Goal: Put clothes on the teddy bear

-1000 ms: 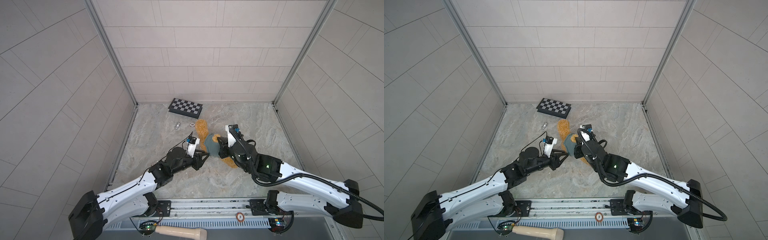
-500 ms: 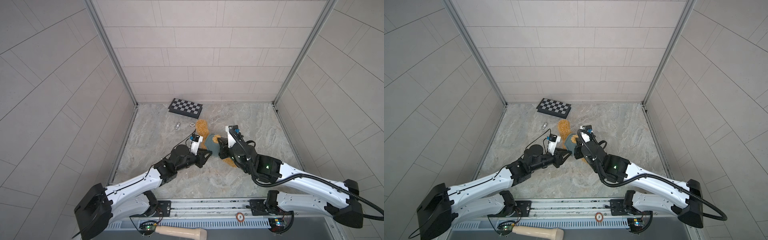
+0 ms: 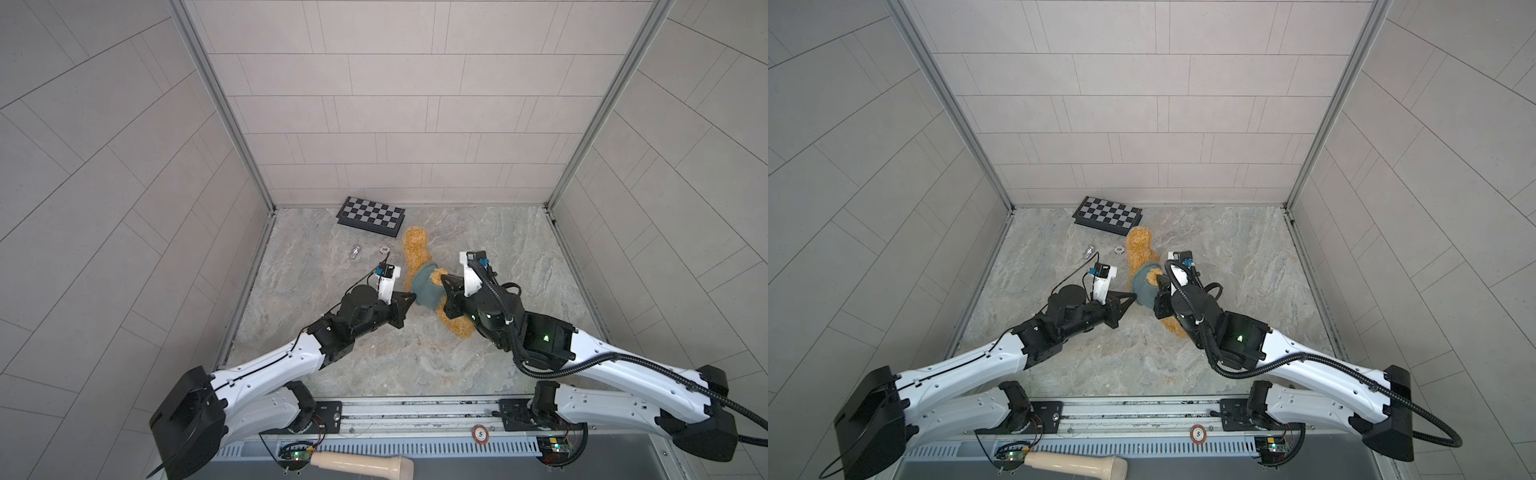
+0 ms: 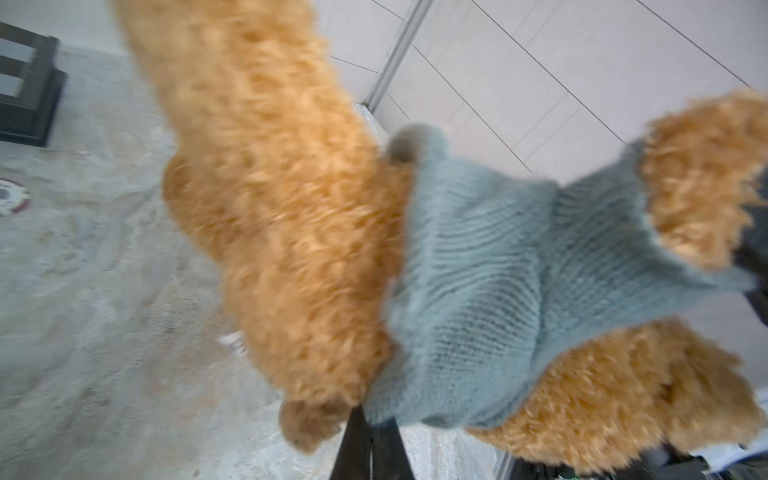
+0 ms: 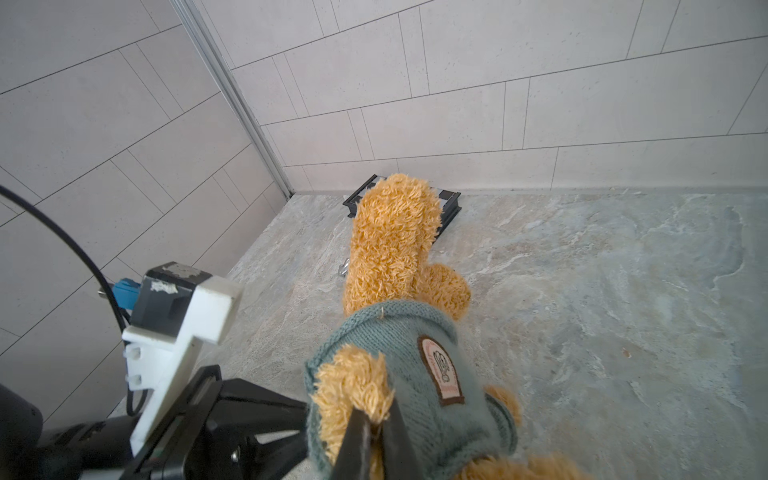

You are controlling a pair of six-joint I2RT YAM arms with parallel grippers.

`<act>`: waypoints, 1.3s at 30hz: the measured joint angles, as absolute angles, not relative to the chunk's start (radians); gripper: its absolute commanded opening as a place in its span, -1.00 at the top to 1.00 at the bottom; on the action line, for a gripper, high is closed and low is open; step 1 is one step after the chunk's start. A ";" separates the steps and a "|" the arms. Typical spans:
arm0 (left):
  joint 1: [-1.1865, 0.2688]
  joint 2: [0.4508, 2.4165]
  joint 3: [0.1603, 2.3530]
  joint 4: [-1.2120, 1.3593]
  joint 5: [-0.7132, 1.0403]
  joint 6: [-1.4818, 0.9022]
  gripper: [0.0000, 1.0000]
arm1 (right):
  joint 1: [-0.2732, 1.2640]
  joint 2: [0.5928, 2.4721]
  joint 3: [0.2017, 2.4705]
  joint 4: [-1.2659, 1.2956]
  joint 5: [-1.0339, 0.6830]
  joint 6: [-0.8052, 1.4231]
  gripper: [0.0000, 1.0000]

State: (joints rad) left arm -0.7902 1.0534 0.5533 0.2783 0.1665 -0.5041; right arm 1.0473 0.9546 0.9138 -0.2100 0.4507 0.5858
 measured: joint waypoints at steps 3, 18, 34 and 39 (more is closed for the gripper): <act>-0.741 1.008 0.532 0.271 0.166 -0.495 1.00 | 1.026 0.927 0.914 -0.255 0.437 0.576 1.00; -0.680 1.061 0.531 0.155 0.138 -0.361 1.00 | 0.764 1.009 0.927 -0.322 -0.151 0.532 1.00; -0.641 0.677 0.439 -0.046 0.182 -0.543 -0.58 | 0.759 1.262 1.005 -0.147 -0.292 0.130 1.00; -0.568 0.674 0.555 -0.187 0.114 -0.540 -0.52 | 0.764 1.329 1.010 -0.072 -0.446 -0.002 1.00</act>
